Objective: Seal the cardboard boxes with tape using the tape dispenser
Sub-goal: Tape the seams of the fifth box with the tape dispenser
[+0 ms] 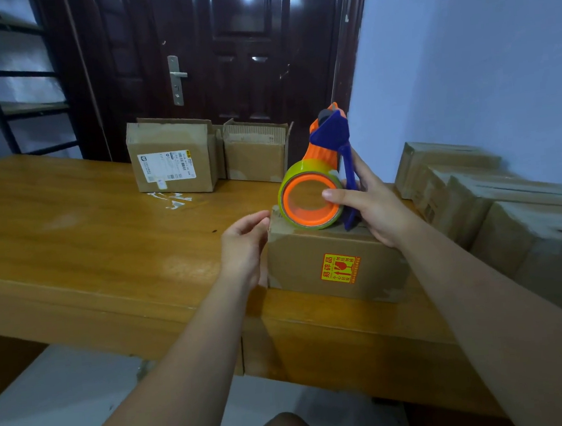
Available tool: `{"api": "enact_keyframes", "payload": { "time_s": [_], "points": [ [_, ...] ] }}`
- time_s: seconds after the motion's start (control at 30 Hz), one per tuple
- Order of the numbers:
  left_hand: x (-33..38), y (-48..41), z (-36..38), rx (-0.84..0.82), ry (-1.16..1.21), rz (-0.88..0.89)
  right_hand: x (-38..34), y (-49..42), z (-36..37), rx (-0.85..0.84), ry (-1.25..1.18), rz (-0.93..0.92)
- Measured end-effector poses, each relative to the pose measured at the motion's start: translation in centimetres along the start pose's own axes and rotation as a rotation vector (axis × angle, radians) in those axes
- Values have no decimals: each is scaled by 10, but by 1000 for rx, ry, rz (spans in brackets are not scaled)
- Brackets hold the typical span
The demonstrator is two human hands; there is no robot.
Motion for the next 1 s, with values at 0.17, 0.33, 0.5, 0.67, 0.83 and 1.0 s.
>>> {"api": "enact_keyframes", "payload": {
  "time_s": [0.17,0.33,0.5,0.67,0.83,1.0],
  "points": [
    [6,-3,4,61,-243,152,1,1,0,1,-2,3],
    [12,-9,6,12,-302,126,1,0,-1,2,-3,-6],
    [14,-14,18,37,-246,-14,3,-1,-2,-9,-12,-17],
    [7,-10,16,114,-178,-48,6,-2,-4,-12,-13,-17],
    [1,23,23,8,-203,174,9,-4,-5,-13,-3,-21],
    [-15,38,18,-74,-374,208,9,-6,-6,-7,2,-23]
  ]
}}
Point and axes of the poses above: each hand's wrist, its own y-axis away from the middle knuckle, its own z-axis out of the palm, x = y × z, the point moved 1 cm from there along -y, towards the middle knuckle, and after that the axes turned 9 degrees about -z, right-handed, at the moved point
